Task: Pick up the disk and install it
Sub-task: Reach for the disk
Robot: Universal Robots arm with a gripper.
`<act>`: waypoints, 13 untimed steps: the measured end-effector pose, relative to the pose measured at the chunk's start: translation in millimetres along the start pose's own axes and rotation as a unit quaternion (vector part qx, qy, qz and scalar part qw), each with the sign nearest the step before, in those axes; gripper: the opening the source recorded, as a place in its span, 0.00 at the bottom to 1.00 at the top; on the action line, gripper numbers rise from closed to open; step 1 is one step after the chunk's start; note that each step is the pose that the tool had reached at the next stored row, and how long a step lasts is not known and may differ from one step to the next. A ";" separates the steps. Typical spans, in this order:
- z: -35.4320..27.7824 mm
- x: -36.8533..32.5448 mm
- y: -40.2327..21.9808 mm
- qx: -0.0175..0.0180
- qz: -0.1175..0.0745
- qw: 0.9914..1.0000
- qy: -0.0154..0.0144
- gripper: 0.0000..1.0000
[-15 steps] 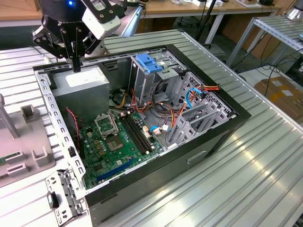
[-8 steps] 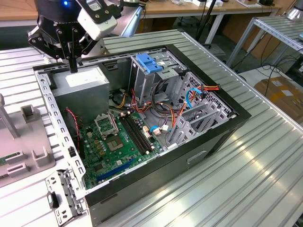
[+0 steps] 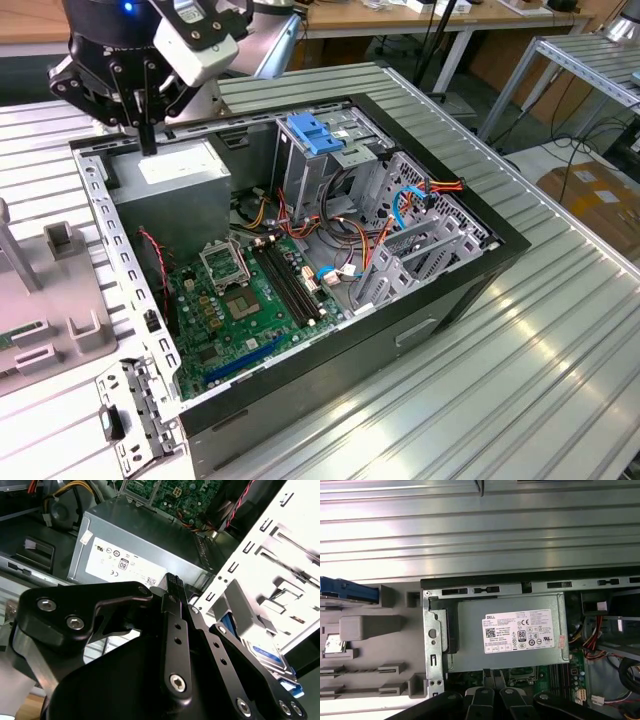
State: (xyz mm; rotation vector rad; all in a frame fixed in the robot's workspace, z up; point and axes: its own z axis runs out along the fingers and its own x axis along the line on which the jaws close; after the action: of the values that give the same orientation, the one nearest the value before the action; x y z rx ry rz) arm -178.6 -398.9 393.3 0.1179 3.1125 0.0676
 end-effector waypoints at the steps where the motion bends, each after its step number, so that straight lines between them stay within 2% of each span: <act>1: 0.0 0.7 0.0 0.000 0.000 1.000 0.000 0.11; 13: -0.2 9.9 -0.7 0.000 0.000 1.000 0.000 0.11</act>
State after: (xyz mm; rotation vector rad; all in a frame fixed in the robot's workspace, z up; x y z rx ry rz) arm -188.5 -398.9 393.3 0.1180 3.1125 0.0676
